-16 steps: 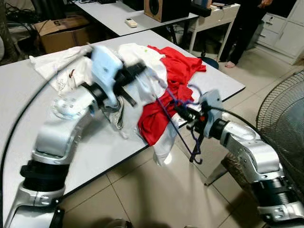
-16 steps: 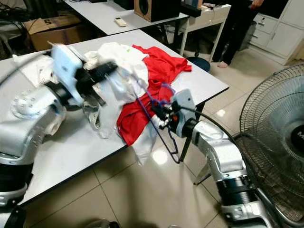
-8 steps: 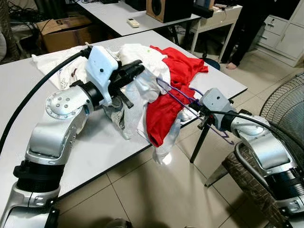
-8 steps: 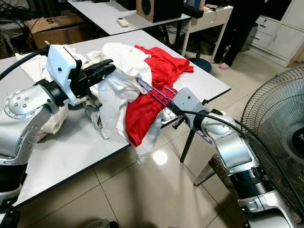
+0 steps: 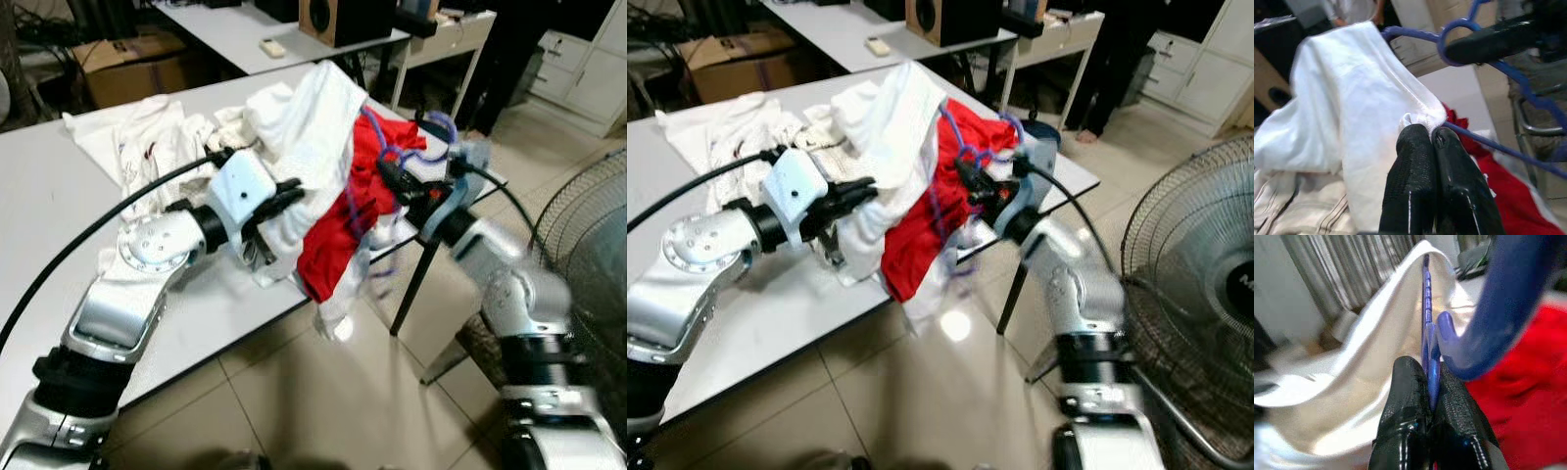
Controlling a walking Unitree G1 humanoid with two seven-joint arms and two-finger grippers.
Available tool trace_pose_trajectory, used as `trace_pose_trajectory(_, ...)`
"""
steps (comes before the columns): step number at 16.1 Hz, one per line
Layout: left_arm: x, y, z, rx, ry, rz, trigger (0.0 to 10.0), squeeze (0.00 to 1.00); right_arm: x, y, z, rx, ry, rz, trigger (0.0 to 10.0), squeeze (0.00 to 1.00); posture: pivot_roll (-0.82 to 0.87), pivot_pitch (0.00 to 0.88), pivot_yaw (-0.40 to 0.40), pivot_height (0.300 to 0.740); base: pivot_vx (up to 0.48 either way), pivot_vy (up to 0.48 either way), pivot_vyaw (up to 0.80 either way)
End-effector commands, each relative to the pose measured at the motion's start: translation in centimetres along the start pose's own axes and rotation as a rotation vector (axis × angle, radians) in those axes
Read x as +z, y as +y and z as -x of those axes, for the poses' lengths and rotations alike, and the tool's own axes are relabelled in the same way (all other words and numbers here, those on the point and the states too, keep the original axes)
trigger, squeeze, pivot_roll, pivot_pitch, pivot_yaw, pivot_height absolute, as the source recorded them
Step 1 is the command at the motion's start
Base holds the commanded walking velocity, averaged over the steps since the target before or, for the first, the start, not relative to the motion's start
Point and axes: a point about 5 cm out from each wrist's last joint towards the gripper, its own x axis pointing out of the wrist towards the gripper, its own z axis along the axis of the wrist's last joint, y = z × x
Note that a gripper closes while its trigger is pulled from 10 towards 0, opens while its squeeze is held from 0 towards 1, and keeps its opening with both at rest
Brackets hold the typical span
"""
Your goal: Hang hanger
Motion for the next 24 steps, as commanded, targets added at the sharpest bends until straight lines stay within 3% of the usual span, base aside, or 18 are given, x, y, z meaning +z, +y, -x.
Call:
trace_pose_trajectory(1, 0.3, -0.5, 0.1, -0.009, -0.020, -0.013, 0.0, 0.00, -0.4, 0.0, -0.2, 0.019, -0.019, -0.139, 10.0, 0.00, -0.07, 0.000, -0.023, 0.740, 0.000, 0.000, 0.00)
trace_pose_trajectory(4, -1.1, -2.7, 0.4, -0.114, 0.049, -0.086, 0.0, 0.00, -1.0, 0.6, -2.1, 0.040, -0.137, -0.530, 10.0, 0.00, -0.04, 0.000, -0.023, 0.740, 0.000, 0.000, 0.00)
trace_pose_trajectory(5, -1.3, -2.9, 0.6, -0.124, 0.054, -0.089, 0.0, 0.00, -0.8, 0.5, -2.3, 0.033, -0.157, -0.564, 10.0, 0.00, -0.04, 0.000, -0.023, 0.740, 0.000, 0.000, 0.00)
trace_pose_trajectory(7, -1.3, -3.5, 1.2, -0.173, 0.044, -0.067, 0.0, 0.00, -0.2, -0.2, -2.9, 0.000, -0.242, -0.726, 10.0, 0.00, -0.02, 0.000, -0.027, 0.740, 0.000, 0.000, 0.00)
trace_pose_trajectory(10, -1.6, -3.9, 1.8, -0.205, 0.067, -0.042, 0.0, 0.00, -0.3, -0.2, -3.8, -0.013, -0.282, -0.845, 10.0, 0.00, 0.00, 0.000, -0.030, 0.740, 0.000, 0.000, 0.00)
trace_pose_trajectory(12, -1.3, -4.2, 2.1, -0.222, 0.041, 0.051, 0.0, 0.00, -0.4, -0.2, -4.4, -0.033, -0.307, -0.889, 10.0, 0.00, 0.01, 0.000, -0.034, 0.740, 0.000, 0.000, 0.00)
trace_pose_trajectory(13, -1.3, -4.4, 2.2, -0.233, 0.038, 0.058, 0.0, 0.00, -0.4, -0.1, -4.5, -0.034, -0.311, -0.898, 10.0, 0.00, 0.01, 0.000, -0.035, 0.740, 0.000, 0.000, 0.00)
trace_pose_trajectory(24, -1.2, -4.4, 2.2, -0.241, 0.037, 0.060, 0.0, 0.00, -0.4, -0.1, -4.6, -0.034, -0.313, -0.907, 10.0, 0.00, 0.01, 0.000, -0.036, 0.740, 0.000, 0.000, 0.00)
